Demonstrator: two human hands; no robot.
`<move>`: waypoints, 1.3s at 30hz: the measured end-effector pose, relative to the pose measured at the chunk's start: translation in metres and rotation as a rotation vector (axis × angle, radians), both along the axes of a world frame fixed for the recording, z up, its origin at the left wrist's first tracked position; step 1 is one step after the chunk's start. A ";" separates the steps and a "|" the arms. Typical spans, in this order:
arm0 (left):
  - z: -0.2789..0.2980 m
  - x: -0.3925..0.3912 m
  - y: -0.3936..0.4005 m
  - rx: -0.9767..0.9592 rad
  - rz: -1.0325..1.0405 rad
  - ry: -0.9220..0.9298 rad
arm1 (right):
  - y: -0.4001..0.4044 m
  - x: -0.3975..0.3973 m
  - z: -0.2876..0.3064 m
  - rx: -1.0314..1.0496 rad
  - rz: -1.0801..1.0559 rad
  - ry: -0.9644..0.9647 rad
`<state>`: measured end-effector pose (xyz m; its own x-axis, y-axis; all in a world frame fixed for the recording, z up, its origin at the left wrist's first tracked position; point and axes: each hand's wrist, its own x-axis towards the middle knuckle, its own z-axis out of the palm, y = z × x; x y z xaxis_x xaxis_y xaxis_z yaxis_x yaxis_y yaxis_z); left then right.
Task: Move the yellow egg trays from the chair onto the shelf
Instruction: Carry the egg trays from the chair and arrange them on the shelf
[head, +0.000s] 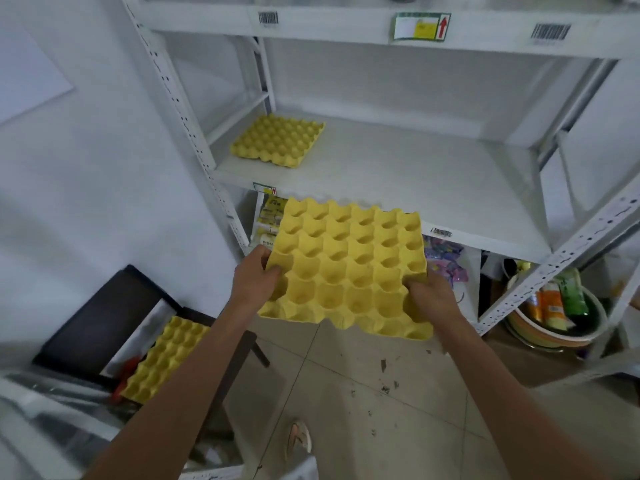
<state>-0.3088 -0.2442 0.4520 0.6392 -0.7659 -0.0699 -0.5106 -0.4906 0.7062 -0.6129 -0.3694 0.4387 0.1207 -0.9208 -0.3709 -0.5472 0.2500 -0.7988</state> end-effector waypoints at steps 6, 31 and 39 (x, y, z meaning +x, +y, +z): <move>0.003 0.054 -0.061 -0.049 0.020 0.017 | -0.035 0.045 0.006 0.063 -0.067 -0.113; -0.057 0.199 -0.368 0.168 -0.294 0.250 | -0.295 0.174 -0.076 -0.039 -0.299 0.265; -0.047 0.242 -0.417 0.123 -0.470 -0.004 | -0.359 0.218 -0.075 -0.233 -0.251 0.578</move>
